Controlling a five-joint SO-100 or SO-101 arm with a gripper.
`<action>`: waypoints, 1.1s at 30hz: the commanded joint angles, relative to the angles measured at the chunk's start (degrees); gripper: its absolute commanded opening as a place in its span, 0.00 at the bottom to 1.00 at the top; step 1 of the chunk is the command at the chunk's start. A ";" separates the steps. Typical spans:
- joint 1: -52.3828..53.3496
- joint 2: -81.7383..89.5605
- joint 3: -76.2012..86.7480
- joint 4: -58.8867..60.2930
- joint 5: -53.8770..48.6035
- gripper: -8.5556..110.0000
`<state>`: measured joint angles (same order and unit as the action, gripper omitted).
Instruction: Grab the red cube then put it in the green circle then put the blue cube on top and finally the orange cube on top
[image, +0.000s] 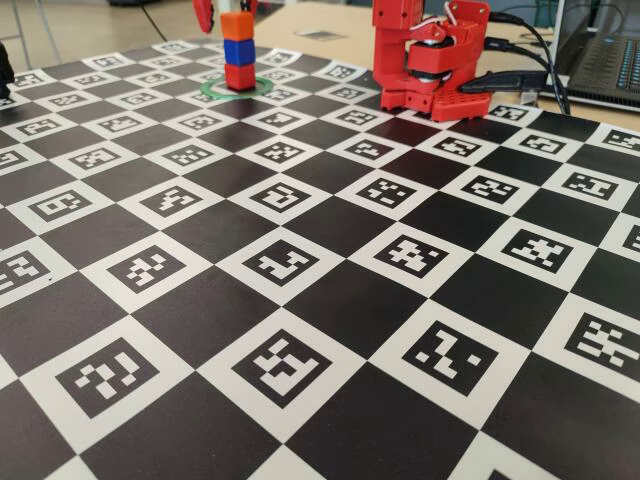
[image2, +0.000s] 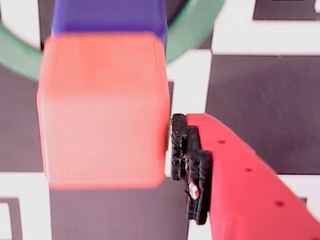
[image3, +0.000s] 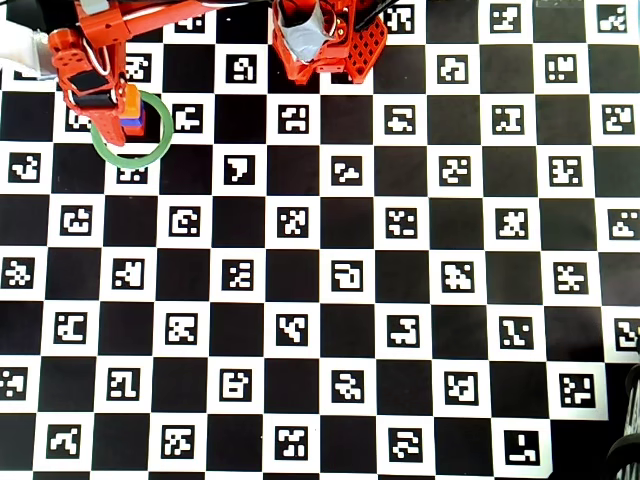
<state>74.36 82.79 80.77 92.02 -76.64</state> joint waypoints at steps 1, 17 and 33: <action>0.97 7.21 -7.38 3.43 -0.53 0.35; -15.56 17.31 -16.17 8.53 26.28 0.02; -53.61 37.18 22.06 -21.18 37.53 0.02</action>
<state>25.84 111.71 96.77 79.72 -36.91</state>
